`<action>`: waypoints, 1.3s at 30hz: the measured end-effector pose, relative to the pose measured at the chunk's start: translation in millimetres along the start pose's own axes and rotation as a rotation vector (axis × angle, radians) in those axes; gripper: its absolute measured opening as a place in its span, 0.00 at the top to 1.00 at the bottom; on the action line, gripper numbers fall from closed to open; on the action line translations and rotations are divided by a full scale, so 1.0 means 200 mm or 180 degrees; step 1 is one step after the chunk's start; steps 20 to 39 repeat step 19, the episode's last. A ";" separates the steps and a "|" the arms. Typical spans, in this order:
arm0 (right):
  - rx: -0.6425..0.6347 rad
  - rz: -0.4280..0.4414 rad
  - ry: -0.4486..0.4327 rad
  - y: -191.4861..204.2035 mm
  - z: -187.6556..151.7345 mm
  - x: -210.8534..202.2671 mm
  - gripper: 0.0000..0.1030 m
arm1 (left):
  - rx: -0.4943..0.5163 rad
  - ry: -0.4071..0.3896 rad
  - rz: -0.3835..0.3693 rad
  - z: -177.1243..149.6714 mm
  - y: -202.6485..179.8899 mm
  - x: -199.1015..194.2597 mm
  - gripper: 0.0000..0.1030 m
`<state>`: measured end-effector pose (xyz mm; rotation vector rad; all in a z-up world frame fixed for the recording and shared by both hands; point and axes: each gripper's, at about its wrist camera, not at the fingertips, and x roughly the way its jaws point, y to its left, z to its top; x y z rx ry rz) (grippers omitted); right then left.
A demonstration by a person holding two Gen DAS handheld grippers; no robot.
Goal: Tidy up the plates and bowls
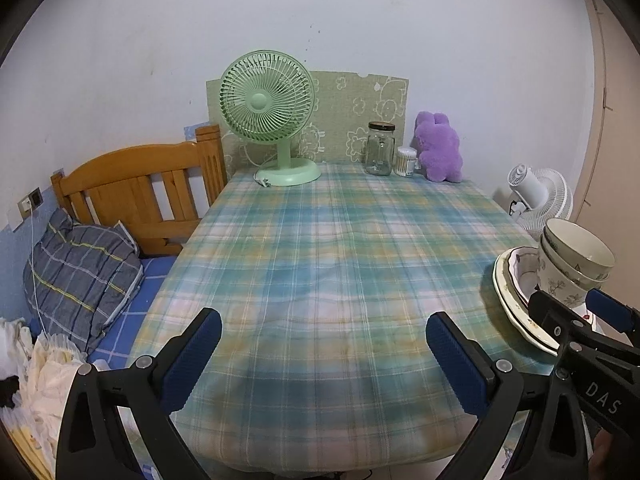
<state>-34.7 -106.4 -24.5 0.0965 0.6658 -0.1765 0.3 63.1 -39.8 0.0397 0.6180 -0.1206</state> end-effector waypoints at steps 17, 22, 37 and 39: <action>0.0021 -0.0018 -0.0056 -0.02 0.00 -0.04 0.16 | 0.0021 -0.0051 0.0026 0.01 -0.02 -0.04 0.00; 0.0023 -0.0020 -0.0058 -0.03 0.00 -0.05 0.16 | 0.0024 -0.0056 0.0026 0.01 -0.02 -0.05 0.00; 0.0023 -0.0020 -0.0058 -0.03 0.00 -0.05 0.16 | 0.0024 -0.0056 0.0026 0.01 -0.02 -0.05 0.00; 0.0023 -0.0020 -0.0058 -0.03 0.00 -0.05 0.16 | 0.0024 -0.0056 0.0026 0.01 -0.02 -0.05 0.00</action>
